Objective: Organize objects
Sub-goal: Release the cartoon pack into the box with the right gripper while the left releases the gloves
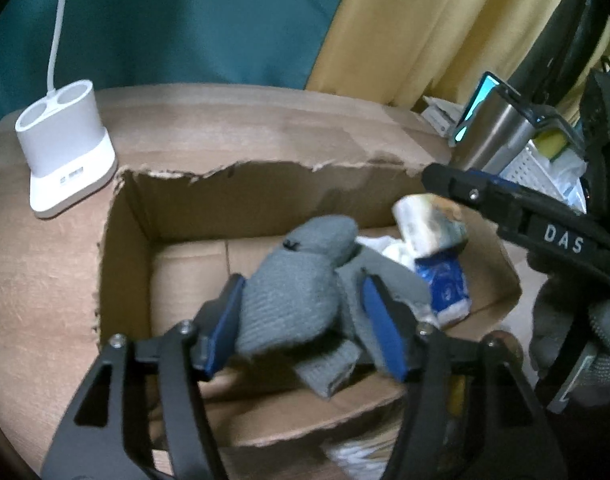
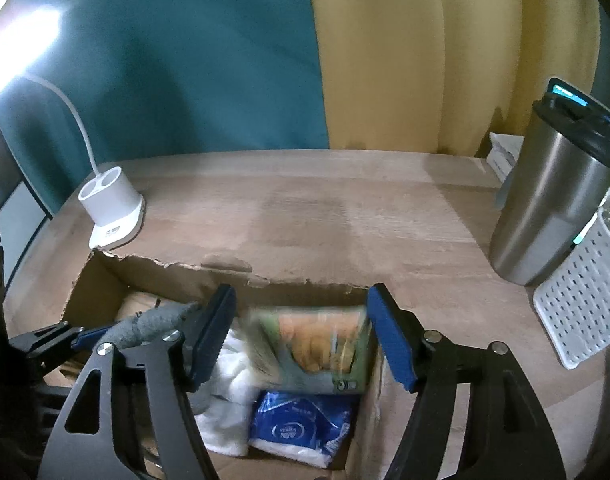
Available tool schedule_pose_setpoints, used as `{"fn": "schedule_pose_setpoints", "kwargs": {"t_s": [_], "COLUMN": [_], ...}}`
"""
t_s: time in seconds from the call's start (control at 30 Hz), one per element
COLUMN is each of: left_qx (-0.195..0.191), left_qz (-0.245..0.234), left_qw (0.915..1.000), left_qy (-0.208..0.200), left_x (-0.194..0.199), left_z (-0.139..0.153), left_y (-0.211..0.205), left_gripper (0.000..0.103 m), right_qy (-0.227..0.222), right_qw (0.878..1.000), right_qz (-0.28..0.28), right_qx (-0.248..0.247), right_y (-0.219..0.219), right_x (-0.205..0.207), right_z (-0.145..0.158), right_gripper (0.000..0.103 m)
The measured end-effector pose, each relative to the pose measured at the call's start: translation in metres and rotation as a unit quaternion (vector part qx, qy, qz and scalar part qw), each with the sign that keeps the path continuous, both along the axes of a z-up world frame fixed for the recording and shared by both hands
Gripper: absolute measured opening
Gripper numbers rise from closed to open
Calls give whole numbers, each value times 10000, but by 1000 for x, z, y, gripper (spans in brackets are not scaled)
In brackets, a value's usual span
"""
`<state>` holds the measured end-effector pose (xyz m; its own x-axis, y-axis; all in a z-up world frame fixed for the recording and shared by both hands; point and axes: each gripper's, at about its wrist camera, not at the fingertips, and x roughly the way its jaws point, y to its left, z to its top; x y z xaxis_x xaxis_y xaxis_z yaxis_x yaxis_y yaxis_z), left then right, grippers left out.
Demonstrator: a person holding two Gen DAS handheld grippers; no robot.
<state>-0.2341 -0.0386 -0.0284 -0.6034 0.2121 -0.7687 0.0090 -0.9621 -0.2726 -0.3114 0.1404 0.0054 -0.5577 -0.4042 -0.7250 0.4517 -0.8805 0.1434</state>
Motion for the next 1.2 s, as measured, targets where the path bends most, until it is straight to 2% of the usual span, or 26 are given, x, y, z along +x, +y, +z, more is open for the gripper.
{"fn": "schedule_pose_setpoints", "kwargs": {"t_s": [0.07,0.27,0.37,0.43,0.47,0.5,0.53,1.2], "left_qx": [25,-92,-281,-355,-368,-358,-349,-148], "left_qz": [44,168,209,209,195,170,121,346], "left_qw": [10000,9995,9980,9968,9965,9962,9959,9954], "left_qy": [60,258,520,685,726,775,822,882], "left_x": [3,21,35,44,47,51,55,107], "left_z": [5,19,28,35,37,39,42,45], "left_y": [0,5,8,10,11,11,12,8], "left_gripper": [69,69,70,74,83,87,87,88], "right_qy": [33,95,197,273,305,321,329,343], "right_qw": [10000,9999,9998,9995,9994,9993,9992,9984], "right_qz": [8,-14,-65,-121,-156,-196,-212,-437], "right_qx": [14,68,64,44,31,29,21,51], "right_y": [1,10,17,25,28,32,35,63], "right_x": [1,15,28,39,43,50,54,123], "right_z": [1,6,12,17,19,20,22,20], "right_gripper": [84,84,84,84,84,84,84,84]}}
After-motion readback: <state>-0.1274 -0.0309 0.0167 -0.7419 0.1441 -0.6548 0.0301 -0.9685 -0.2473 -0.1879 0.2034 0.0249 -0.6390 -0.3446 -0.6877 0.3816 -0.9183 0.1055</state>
